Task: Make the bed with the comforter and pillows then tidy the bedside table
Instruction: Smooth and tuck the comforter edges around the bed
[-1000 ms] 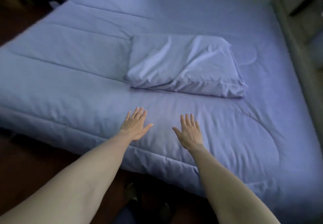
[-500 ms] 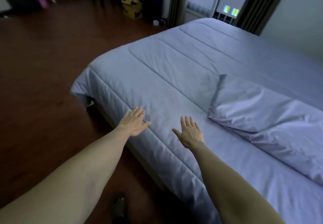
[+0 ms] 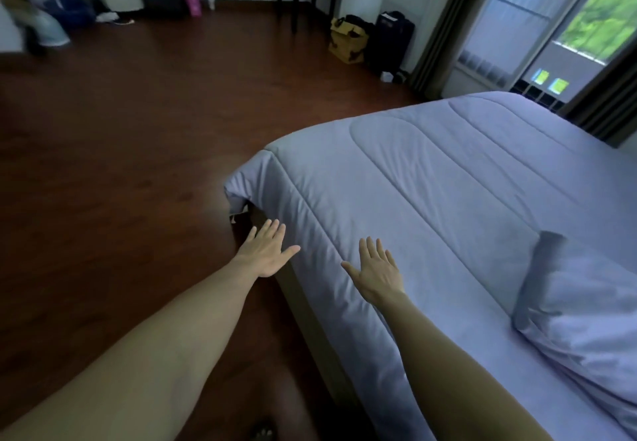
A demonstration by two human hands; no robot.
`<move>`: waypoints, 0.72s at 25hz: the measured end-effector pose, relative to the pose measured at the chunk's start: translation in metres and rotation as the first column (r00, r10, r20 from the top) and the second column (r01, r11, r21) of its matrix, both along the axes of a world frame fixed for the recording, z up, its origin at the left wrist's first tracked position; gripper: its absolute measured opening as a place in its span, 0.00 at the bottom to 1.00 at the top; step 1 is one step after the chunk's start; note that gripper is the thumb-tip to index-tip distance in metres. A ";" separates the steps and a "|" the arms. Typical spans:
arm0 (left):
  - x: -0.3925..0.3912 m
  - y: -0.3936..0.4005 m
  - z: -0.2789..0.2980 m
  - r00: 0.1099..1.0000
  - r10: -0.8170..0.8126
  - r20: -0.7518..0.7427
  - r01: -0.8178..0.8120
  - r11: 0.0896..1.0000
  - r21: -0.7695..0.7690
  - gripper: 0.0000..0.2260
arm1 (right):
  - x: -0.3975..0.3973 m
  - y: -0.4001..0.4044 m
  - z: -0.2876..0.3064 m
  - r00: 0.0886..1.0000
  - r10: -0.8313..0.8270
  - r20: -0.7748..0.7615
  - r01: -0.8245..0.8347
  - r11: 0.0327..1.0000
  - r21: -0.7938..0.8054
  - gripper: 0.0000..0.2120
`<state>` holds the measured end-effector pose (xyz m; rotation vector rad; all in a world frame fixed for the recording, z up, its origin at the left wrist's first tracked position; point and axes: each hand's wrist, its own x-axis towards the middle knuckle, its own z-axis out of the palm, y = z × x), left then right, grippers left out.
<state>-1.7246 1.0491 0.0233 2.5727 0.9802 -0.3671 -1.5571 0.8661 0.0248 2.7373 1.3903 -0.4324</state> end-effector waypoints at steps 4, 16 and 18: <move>-0.014 0.036 -0.017 0.992 0.124 0.024 -0.122 0.989 -0.083 0.33 | 0.006 0.053 -0.006 0.997 0.072 0.012 -0.071 0.997 -0.023 0.36; 0.047 0.178 -0.083 0.786 0.618 0.031 -0.535 0.705 -0.466 0.32 | 0.098 0.261 -0.061 0.956 0.291 0.047 -0.288 0.956 -0.054 0.35; 0.061 0.206 -0.100 0.702 0.712 0.024 -0.582 0.593 -0.556 0.32 | 0.117 0.293 -0.078 0.946 0.317 0.061 -0.313 0.947 -0.067 0.36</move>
